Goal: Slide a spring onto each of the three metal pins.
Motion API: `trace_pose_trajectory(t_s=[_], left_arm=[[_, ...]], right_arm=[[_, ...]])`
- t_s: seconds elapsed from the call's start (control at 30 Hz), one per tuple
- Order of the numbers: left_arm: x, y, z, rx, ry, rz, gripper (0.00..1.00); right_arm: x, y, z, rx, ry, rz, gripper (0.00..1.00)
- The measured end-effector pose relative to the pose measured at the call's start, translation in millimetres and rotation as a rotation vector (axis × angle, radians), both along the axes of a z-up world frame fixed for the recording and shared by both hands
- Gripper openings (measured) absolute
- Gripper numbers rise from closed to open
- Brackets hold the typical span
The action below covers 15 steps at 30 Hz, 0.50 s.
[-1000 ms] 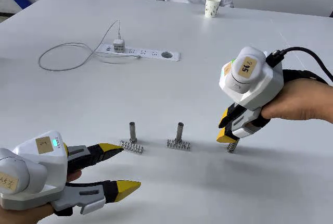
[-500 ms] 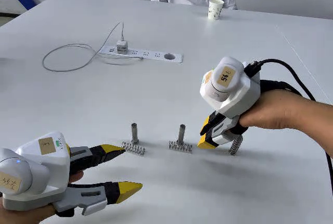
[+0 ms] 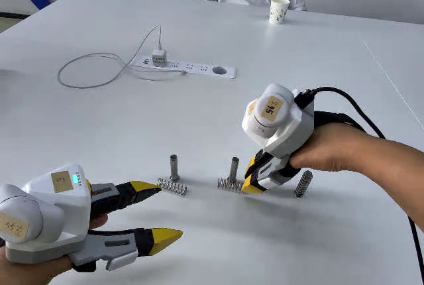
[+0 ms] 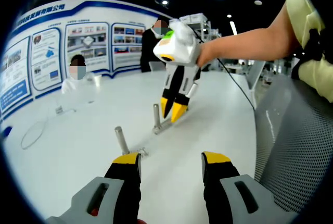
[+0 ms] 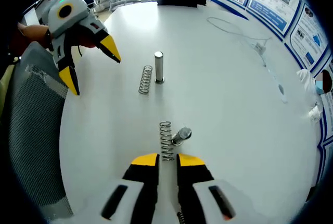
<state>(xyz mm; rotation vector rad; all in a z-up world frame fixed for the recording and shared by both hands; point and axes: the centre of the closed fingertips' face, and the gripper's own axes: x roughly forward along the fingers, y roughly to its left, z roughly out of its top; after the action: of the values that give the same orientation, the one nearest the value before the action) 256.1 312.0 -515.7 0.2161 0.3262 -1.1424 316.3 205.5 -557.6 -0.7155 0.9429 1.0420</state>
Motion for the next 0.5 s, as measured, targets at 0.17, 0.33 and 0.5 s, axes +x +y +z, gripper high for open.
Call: trace_pose_trajectory(t_s=[0.17, 0.33, 0.5], left_arm=[[-0.1, -0.8, 0.3, -0.003, 0.002, 0.001, 0.47], [0.6, 0.3, 0.5, -0.004, 0.003, 0.006, 0.47], [0.2, 0.7, -0.3, -0.003, 0.005, 0.007, 0.47]], right_arm=[[-0.1, 3.4, -5.8, -0.005, 0.010, 0.010, 0.13], [-2.0, 4.3, -12.3, -0.018, 0.023, 0.019, 0.12], [-3.5, 5.6, -13.5, -0.015, 0.030, 0.019, 0.12]])
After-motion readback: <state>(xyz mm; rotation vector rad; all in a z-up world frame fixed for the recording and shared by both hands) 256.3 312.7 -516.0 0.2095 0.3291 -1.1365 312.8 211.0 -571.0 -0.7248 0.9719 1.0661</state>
